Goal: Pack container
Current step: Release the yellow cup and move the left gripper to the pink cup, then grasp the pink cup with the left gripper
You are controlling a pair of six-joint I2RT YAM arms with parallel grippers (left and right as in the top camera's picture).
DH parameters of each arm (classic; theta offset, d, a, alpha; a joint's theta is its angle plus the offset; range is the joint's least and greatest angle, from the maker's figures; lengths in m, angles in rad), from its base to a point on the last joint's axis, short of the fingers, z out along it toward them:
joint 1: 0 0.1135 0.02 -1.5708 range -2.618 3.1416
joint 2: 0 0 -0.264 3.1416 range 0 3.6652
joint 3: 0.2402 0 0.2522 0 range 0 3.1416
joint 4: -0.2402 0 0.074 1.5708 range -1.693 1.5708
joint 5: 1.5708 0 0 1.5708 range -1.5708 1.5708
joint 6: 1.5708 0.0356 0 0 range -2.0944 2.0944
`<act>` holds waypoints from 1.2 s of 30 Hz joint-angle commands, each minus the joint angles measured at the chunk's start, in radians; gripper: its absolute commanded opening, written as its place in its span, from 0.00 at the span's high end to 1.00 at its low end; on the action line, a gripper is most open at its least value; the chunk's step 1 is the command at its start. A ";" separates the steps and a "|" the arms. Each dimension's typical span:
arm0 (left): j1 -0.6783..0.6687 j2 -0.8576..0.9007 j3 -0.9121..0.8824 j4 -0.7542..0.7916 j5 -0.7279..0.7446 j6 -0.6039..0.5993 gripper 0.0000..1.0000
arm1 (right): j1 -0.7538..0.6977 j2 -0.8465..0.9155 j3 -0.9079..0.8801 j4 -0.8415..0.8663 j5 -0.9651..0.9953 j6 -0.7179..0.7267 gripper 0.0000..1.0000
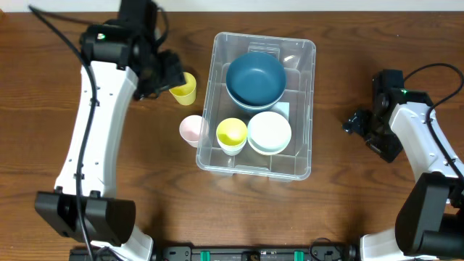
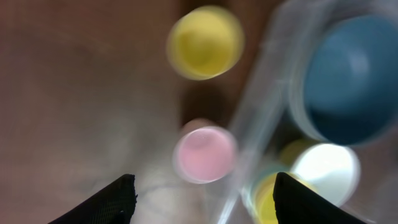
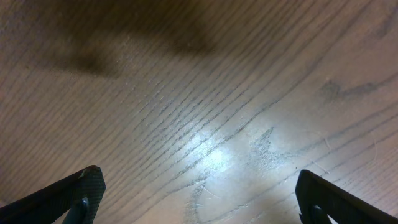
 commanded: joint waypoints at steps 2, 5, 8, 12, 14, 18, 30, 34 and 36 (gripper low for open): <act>0.029 0.038 -0.204 0.027 -0.019 -0.006 0.29 | -0.004 0.002 0.002 -0.001 0.008 0.013 0.01; 0.028 0.038 -0.304 0.095 -0.012 0.005 0.29 | -0.004 0.002 0.002 -0.001 0.008 0.013 0.01; 0.028 0.038 -0.366 0.138 -0.003 0.008 0.29 | -0.004 0.002 0.002 -0.001 0.008 0.013 0.01; 0.028 0.038 -0.421 0.174 -0.003 0.013 0.29 | -0.004 0.002 0.002 -0.001 0.008 0.013 0.01; 0.028 0.038 -0.444 0.196 -0.002 0.022 0.29 | -0.004 0.002 0.002 -0.001 0.008 0.013 0.01; 0.024 0.038 -0.509 0.281 0.064 0.082 0.29 | -0.004 0.002 0.002 -0.001 0.008 0.013 0.01; 0.010 0.039 -0.642 0.430 0.066 0.083 0.36 | -0.004 0.002 0.002 -0.001 0.008 0.013 0.01; 0.010 0.039 -0.642 0.432 0.064 0.082 0.81 | -0.004 0.002 0.002 -0.001 0.008 0.013 0.01; 0.010 0.039 -0.642 0.434 0.064 0.082 0.94 | -0.004 0.002 0.002 -0.001 0.008 0.013 0.01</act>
